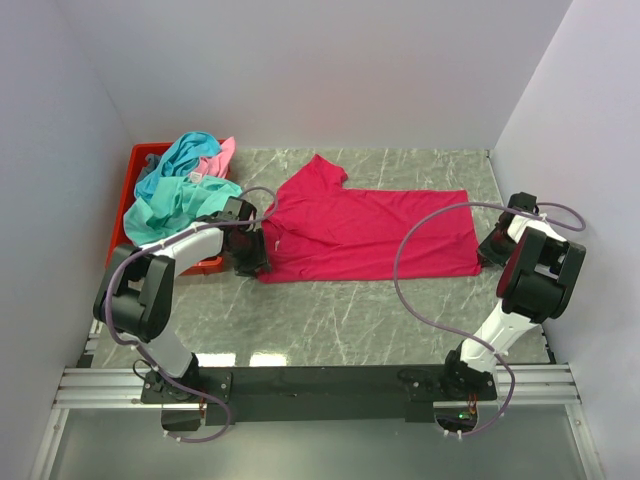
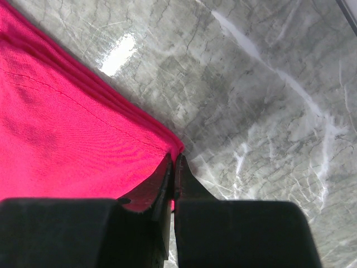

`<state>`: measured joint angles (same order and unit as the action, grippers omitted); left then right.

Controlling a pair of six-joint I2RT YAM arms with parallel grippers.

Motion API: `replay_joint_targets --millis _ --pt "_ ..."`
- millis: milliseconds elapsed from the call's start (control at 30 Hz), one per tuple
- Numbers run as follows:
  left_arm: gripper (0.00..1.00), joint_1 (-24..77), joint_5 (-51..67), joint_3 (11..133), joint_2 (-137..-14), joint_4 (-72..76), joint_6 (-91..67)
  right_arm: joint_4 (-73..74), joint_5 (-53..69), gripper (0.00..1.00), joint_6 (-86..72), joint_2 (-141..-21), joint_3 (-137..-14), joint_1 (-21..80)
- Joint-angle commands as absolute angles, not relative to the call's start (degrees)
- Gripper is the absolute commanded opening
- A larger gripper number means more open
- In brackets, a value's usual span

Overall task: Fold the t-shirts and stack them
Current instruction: Fold the tshirt

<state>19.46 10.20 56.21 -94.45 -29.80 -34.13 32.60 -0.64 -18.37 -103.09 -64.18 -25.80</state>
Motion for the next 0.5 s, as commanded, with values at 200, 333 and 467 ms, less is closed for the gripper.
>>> replay_joint_targets --millis 200,333,467 --pt "0.5 19.42 10.11 54.84 -91.85 -30.5 -35.15 32.78 -4.31 0.0 -17.84 -103.54 -63.72 -26.19" --pt "0.47 19.42 7.92 55.02 -91.93 -31.73 -36.12 32.61 -4.22 0.0 -17.75 -102.92 -63.54 -26.19" --pt "0.46 19.42 6.59 55.02 -92.11 -32.26 -36.56 32.69 -4.31 0.0 -17.75 -102.57 -63.54 -26.19"
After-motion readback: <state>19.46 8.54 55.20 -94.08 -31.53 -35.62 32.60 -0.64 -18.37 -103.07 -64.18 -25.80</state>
